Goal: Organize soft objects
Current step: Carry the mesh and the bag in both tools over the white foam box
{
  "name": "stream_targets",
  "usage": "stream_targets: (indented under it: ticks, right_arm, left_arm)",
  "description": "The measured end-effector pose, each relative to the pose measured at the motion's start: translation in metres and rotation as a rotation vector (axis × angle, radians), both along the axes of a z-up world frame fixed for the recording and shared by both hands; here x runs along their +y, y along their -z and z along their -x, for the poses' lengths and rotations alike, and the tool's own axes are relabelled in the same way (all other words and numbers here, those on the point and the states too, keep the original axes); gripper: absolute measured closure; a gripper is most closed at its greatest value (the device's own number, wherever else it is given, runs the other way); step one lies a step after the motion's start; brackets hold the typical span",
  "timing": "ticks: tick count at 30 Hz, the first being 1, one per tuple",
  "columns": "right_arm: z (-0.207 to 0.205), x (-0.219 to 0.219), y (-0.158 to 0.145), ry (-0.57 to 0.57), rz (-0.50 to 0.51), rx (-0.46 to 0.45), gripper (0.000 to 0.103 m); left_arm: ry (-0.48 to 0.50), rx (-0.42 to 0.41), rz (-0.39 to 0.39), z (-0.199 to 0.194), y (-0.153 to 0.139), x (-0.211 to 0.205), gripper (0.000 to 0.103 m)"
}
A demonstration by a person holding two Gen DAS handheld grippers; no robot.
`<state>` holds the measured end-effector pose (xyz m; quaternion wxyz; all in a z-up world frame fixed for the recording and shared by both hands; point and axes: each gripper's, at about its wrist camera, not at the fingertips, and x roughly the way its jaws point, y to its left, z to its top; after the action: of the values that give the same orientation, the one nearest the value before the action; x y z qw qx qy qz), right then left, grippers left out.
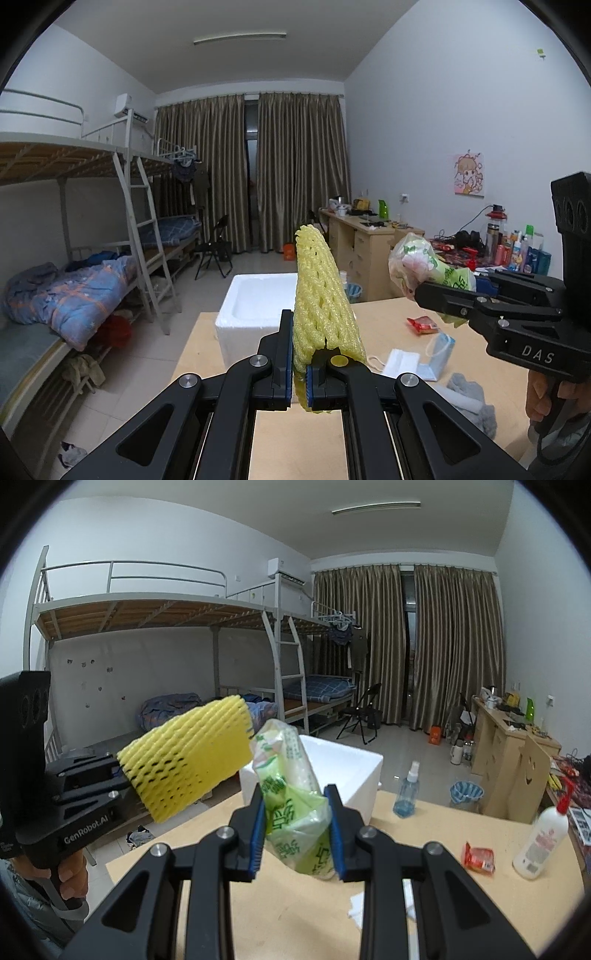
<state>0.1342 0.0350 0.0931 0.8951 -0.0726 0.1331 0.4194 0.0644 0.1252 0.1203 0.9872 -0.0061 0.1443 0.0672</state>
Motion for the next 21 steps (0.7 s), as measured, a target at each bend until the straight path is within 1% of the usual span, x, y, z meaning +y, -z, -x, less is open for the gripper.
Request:
stream_targets:
  ticks: [11,16,21]
  right_arm:
    - [-0.043,0.031,-0.015,-0.032,0.015,0.02,0.069]
    - [-0.057,0.041,-0.018,-0.027,0.018,0.025,0.069]
    - [-0.071,0.052,-0.014,-0.021,0.026,0.029,0.069]
  left_arm:
    - [-0.005,0.01,-0.008,-0.059,-0.011,0.03,0.098]
    - [0.002,0.017,0.011,-0.081,-0.013,0.044,0.098]
    - [0.009,0.017,0.024,-0.098,-0.015,0.056,0.098]
